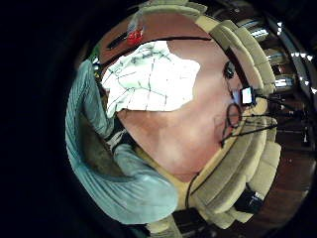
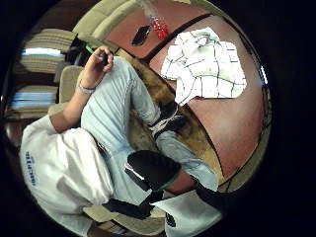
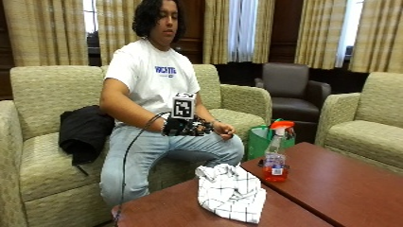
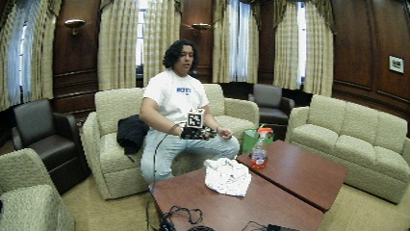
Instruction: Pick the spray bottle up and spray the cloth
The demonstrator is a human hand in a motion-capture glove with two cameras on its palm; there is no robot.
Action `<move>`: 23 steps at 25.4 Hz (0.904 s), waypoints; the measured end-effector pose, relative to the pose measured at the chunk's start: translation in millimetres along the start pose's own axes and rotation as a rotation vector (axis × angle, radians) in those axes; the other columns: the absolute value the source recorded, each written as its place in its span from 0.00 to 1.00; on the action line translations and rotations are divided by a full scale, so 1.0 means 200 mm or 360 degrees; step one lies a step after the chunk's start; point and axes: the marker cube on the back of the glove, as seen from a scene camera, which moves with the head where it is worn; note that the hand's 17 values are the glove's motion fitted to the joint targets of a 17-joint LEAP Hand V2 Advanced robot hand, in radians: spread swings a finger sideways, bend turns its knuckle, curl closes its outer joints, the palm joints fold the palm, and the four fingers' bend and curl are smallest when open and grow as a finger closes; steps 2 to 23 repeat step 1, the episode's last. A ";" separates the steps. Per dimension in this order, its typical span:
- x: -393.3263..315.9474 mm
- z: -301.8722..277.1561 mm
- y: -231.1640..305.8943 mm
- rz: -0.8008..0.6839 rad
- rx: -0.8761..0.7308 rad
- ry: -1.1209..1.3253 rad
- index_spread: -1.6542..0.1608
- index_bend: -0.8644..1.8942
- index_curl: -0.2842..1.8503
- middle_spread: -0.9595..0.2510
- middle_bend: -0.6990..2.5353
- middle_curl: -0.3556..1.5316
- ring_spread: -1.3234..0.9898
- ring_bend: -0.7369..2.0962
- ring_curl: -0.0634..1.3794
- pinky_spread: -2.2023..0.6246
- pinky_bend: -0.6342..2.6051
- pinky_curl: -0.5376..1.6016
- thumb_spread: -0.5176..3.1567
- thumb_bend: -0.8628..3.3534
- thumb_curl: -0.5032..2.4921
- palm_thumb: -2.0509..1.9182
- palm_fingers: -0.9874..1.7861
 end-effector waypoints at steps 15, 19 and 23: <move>0.00 0.00 0.00 -0.0001 0.0002 -0.0011 0.69 0.36 0.22 0.62 0.29 0.36 0.50 0.36 0.25 0.85 0.31 0.40 0.35 0.20 0.28 0.58 0.36; 0.00 0.00 0.00 -0.0001 0.0002 -0.0011 0.69 0.36 0.22 0.62 0.29 0.36 0.50 0.36 0.25 0.85 0.31 0.40 0.35 0.20 0.28 0.58 0.36; 0.00 0.00 0.00 -0.0001 0.0002 -0.0011 0.69 0.36 0.22 0.62 0.29 0.36 0.50 0.36 0.25 0.85 0.31 0.40 0.35 0.20 0.28 0.58 0.36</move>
